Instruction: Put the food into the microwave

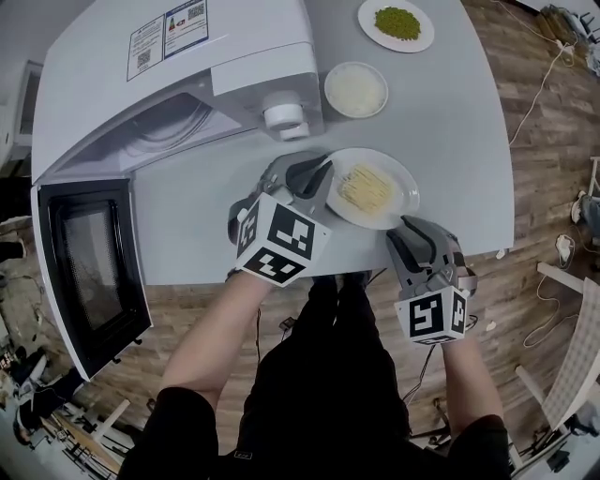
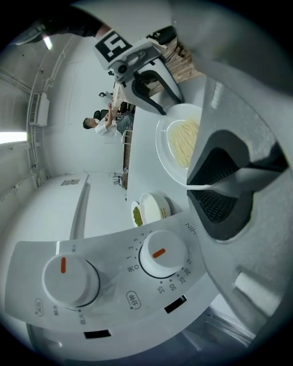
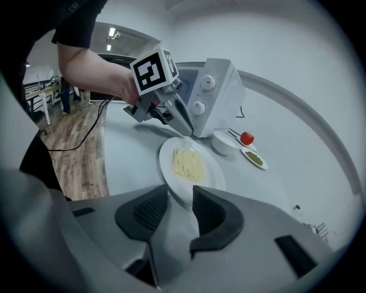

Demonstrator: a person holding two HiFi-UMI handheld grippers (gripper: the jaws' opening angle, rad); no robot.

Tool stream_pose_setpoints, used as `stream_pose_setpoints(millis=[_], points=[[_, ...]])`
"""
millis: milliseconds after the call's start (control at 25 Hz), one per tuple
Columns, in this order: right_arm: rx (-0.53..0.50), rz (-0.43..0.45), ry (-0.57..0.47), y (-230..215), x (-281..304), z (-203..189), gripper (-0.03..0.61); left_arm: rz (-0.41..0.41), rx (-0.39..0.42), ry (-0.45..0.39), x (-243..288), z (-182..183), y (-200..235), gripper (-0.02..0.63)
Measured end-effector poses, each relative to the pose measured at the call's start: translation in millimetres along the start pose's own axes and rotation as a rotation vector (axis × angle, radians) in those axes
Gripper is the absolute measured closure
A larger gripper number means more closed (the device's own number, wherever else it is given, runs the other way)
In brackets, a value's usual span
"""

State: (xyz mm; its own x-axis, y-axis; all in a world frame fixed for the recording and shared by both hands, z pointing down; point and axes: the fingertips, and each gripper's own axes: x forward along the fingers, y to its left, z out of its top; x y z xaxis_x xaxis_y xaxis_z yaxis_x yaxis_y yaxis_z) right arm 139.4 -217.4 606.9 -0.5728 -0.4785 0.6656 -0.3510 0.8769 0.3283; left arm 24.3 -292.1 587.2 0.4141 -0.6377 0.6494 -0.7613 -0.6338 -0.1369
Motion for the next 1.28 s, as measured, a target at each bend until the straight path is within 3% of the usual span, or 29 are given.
stream_pose_setpoints(millis=[160,680,1000,1280], points=[[-0.007,0.008,0.001,0,2,-1,0.428,0.003,-0.005,0.003,7,-2,6,0.604],[-0.360,-0.087,0.062,-1,8,2,0.430,-0.035,-0.007,0.026,17,-2,8,0.606],[-0.546,-0.111,0.138,3,19,7,0.493,-0.030,-0.008,0.031,16,-3,9,0.606],[-0.624,-0.131,0.169,4,29,13,0.509,-0.026,-0.008,0.023,15,-6,12,0.604]])
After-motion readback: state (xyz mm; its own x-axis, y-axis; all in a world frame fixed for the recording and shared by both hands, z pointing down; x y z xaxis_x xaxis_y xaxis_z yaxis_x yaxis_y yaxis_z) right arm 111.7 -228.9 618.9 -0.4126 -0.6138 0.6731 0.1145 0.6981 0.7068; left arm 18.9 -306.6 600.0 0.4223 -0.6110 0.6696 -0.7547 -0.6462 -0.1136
